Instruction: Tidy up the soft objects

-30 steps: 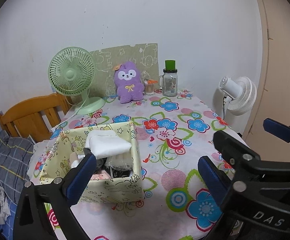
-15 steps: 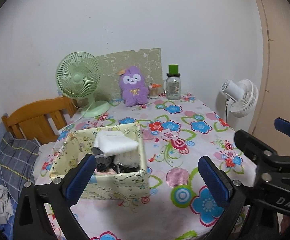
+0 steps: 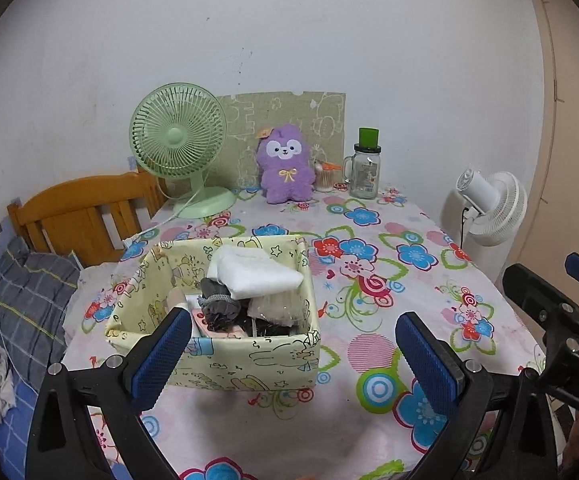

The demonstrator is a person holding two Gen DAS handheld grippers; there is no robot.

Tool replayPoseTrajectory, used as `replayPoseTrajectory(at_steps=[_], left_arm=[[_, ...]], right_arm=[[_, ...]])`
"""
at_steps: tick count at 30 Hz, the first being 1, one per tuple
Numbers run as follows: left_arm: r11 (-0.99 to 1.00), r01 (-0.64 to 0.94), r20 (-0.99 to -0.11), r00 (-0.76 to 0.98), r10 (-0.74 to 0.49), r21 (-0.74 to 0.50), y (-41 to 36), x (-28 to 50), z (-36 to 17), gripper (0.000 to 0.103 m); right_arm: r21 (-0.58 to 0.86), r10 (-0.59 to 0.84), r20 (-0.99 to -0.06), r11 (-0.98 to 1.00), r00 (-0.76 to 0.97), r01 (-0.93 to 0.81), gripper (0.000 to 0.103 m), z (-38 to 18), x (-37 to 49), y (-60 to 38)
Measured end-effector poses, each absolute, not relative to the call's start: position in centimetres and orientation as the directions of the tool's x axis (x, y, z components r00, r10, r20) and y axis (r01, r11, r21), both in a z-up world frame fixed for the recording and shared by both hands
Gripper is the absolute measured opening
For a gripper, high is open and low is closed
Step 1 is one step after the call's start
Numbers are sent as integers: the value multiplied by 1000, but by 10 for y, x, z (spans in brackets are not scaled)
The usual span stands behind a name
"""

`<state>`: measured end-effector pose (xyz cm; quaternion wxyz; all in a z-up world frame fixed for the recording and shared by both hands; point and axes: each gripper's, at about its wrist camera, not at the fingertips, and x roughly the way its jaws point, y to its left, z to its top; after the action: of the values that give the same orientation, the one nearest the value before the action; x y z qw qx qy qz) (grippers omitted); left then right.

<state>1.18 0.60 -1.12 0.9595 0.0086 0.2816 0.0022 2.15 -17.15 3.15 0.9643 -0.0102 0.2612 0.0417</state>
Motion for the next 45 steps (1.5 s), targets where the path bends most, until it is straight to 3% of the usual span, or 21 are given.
replayPoseTrajectory(at_steps=[45], left_arm=[[1000,-6,-505,863,2,-7,14,6,2,103]], right_arm=[[8,71,-487,997,870,-77,102,39,17,-172]])
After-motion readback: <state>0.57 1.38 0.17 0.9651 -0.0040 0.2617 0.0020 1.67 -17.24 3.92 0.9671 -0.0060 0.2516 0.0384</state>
